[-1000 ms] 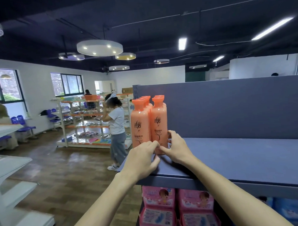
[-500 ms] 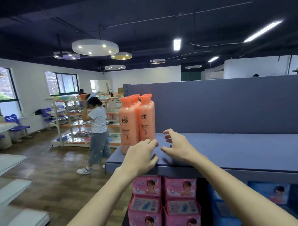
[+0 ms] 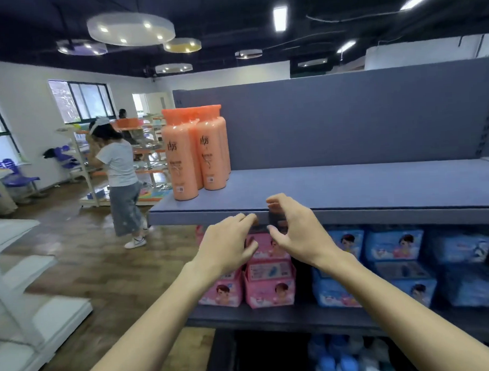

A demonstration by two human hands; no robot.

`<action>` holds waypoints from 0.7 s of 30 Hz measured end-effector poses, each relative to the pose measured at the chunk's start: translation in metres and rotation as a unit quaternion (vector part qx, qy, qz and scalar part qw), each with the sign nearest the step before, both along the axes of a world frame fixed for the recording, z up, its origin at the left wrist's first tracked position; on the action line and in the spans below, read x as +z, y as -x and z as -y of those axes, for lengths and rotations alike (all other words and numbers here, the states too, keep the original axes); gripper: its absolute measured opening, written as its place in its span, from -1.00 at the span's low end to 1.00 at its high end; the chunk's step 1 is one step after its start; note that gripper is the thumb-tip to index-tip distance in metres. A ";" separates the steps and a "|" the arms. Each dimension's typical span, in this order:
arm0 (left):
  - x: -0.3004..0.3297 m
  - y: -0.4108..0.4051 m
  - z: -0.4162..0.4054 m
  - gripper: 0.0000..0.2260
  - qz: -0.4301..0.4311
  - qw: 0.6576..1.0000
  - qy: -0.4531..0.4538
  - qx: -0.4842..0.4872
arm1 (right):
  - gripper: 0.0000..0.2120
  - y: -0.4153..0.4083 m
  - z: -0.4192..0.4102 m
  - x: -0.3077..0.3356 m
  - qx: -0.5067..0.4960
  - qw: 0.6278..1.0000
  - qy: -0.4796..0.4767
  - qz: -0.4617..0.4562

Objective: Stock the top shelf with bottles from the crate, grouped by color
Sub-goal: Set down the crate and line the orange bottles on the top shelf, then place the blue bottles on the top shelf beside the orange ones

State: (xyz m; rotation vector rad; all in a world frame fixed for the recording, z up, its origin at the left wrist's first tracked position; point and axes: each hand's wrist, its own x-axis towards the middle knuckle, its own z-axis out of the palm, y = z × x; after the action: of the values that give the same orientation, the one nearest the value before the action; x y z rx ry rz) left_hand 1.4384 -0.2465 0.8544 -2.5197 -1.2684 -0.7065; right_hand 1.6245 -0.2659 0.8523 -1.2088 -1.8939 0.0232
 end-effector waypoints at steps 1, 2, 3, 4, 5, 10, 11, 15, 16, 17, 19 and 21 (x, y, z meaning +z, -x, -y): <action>-0.007 -0.004 0.002 -0.72 -0.007 1.000 0.008 -0.001 | -0.58 -0.005 0.006 -0.007 -0.002 1.000 -0.005 0.011; -0.015 -0.010 0.005 -0.71 -0.010 1.000 0.015 -0.005 | -0.58 -0.010 0.013 -0.013 -0.007 1.000 -0.011 0.024; -0.023 -0.016 0.008 -0.70 -0.011 1.000 0.023 -0.010 | -0.58 -0.015 0.019 -0.019 -0.013 0.999 -0.014 0.036; -0.032 -0.022 0.011 -0.69 -0.011 0.999 0.031 -0.019 | -0.58 -0.019 0.025 -0.026 -0.017 0.999 -0.011 0.042; -0.040 -0.029 0.014 -0.69 -0.012 0.999 0.038 -0.029 | -0.58 -0.024 0.031 -0.033 -0.020 0.999 -0.001 0.043; -0.086 -0.064 0.025 -0.63 -0.034 0.995 0.079 -0.046 | -0.57 -0.058 0.061 -0.088 -0.062 0.992 0.092 0.053; -0.096 -0.071 0.028 -0.65 -0.035 0.994 0.091 -0.053 | -0.56 -0.065 0.066 -0.101 -0.072 0.990 0.112 0.054; -0.140 -0.089 0.040 -0.68 -0.031 0.985 0.148 -0.084 | -0.56 -0.088 0.087 -0.149 -0.113 0.972 0.191 0.072; -0.151 -0.092 0.044 -0.68 -0.036 0.982 0.160 -0.090 | -0.57 -0.093 0.092 -0.162 -0.126 0.966 0.208 0.082; -0.164 -0.094 0.047 -0.69 -0.042 0.980 0.172 -0.095 | -0.57 -0.098 0.096 -0.174 -0.137 0.960 0.226 0.091; -0.188 -0.095 0.056 -0.71 -0.046 0.973 0.200 -0.107 | -0.57 -0.106 0.106 -0.199 -0.152 0.946 0.270 0.095; -0.212 -0.093 0.064 -0.73 -0.048 0.965 0.233 -0.110 | -0.59 -0.111 0.117 -0.225 -0.163 0.928 0.320 0.096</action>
State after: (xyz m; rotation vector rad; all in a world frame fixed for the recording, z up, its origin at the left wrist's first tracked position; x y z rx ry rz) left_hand 1.5313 -0.3107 0.6425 -3.0670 -1.2499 -0.3454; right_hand 1.7351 -0.3827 0.6269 -2.0224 -1.8843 0.3817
